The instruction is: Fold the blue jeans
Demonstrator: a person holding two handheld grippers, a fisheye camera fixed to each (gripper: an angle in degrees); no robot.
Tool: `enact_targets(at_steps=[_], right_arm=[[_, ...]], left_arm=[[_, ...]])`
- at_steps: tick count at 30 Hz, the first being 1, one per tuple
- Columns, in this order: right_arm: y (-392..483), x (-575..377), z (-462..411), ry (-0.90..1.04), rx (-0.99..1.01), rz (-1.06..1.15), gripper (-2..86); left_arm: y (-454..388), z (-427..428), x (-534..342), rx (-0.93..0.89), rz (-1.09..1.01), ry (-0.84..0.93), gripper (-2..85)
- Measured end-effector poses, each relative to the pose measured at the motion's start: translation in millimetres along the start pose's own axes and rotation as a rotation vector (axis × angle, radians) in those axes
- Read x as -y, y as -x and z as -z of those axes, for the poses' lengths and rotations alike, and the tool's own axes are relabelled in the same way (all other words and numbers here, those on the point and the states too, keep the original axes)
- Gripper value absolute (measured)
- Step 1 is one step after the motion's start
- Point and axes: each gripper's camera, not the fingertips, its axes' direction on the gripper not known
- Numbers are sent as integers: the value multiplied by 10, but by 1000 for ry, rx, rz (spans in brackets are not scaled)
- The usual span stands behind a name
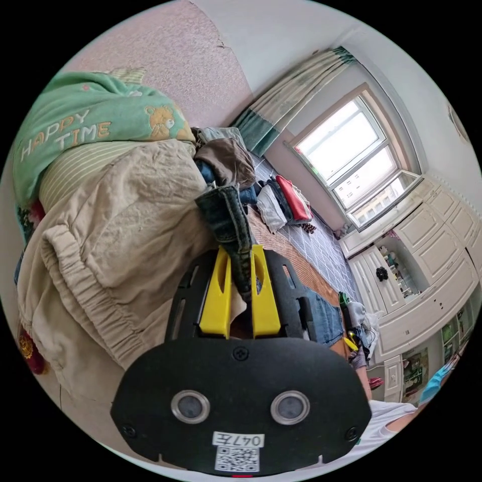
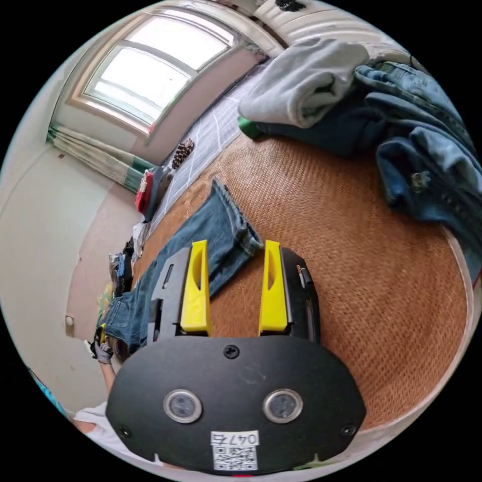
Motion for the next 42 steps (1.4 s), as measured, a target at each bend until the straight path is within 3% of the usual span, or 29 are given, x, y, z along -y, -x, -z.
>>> enact_targets(at_steps=[7,9,13,17,20,24,26,28,31,36,39,42], right_arm=[[960,-571,-893,51,-142,223,6],[1179,-794,-774,-5,-244,286,3],[1244,-1743,35,-206,-189,350,1],[948,-3017,525,-349,-408,394,2],[493,-3688,431,-306,-459,322,6],[-33,-4311,141,-237,-376,173,37],[-239,-4729,87,-256,-370,85,72],[-298,-5082,154,-327,-415,46,73],[-332,-5479,171,-393,-354,56,56],[-280,-5512,-406,-272,-270,93,57],[-296,-5499,-750,-264,-281,68,58],[-412,-5458,-1019,-249,-244,23,28]], left_arm=[[-932,-3,776,60,-202,29,51],[-1569,-96,1100,71,-322,50,49],[-2589,-338,1550,-29,-496,46,48],[-3541,-888,2076,-182,-635,39,47],[-3641,-1594,2466,-195,-548,92,49],[-2798,-2744,2755,-92,-75,320,63],[-2583,-2786,2740,-8,28,322,82],[-2733,-2647,2781,27,-27,300,80],[-3463,-2378,2833,122,-239,352,73],[-5474,-1801,1884,-117,-906,564,93],[-6286,-1347,1071,-31,-1214,440,111],[-6735,-1112,624,19,-1355,323,102]])
